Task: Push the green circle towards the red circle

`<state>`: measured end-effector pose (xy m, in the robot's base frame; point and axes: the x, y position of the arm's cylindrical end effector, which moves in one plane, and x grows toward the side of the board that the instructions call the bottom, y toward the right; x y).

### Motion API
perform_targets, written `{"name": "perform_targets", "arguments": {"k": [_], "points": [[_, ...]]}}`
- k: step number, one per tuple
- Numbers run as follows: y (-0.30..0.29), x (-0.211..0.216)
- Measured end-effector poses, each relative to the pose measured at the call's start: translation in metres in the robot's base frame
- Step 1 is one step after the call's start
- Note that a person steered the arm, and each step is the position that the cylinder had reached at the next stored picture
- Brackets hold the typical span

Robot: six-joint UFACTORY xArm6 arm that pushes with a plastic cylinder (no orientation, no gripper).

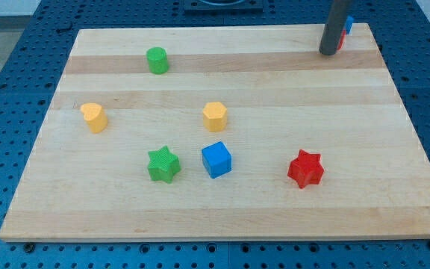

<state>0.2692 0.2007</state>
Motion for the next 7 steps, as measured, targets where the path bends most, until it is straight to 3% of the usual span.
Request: {"name": "perform_targets", "arguments": {"k": [2, 3, 6, 7], "points": [[0.025, -0.001], [0.003, 0.021], [-0.261, 0.040], [-0.292, 0.084]]}}
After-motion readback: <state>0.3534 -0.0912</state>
